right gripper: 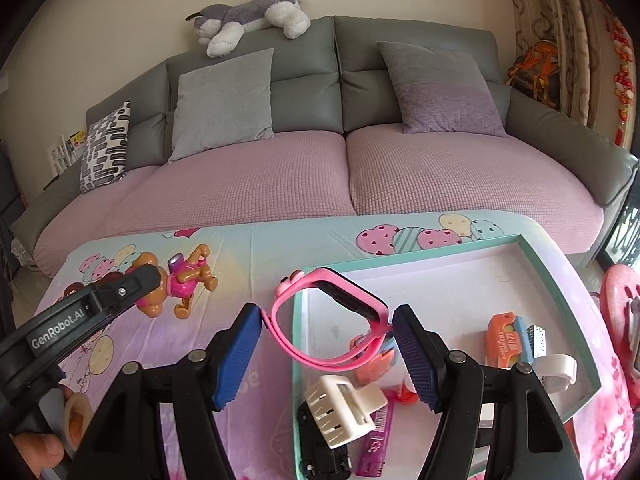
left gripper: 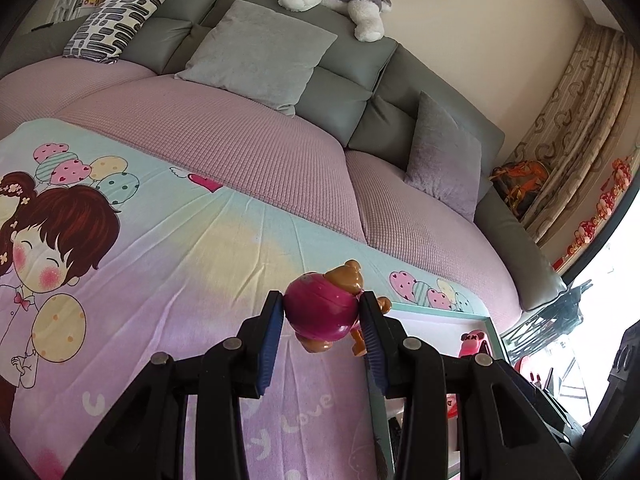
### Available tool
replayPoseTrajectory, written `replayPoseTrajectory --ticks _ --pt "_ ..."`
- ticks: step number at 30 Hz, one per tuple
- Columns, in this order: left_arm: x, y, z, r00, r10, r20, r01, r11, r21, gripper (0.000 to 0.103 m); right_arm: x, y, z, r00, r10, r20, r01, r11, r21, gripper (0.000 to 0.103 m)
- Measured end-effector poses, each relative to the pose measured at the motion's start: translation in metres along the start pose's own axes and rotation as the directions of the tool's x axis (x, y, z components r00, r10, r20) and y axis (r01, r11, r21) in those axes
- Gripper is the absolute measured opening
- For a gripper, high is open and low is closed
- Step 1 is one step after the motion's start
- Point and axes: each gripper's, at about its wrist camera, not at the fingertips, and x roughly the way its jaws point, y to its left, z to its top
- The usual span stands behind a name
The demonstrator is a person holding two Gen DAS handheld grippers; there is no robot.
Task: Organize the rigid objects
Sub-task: 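Carry the toy doll with the left tool while the right tool carries the watch over the tray, then open the left tool to drop the doll while the right tool releases the watch in the tray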
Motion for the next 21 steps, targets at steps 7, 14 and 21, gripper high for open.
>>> replayPoseTrajectory --ticks 7,14,21 --pt "0.007 -0.027 -0.006 1.0 -0.021 -0.008 0.021 0.997 0.07 0.04 -0.006 -0.054 0.006 0.997 -0.074 0.014 0.072 0.992 0.108 0.071" --pt "0.024 -0.062 -0.019 0.997 -0.062 -0.04 0.068 0.986 0.153 0.04 -0.004 -0.095 0.004 0.988 -0.157 -0.013 0.157 0.97 0.186 0.071" --pt "0.043 -0.087 -0.032 0.994 -0.087 -0.071 0.099 0.974 0.204 0.04 0.003 -0.109 0.0 0.981 -0.19 -0.046 0.196 0.96 0.2 0.071"
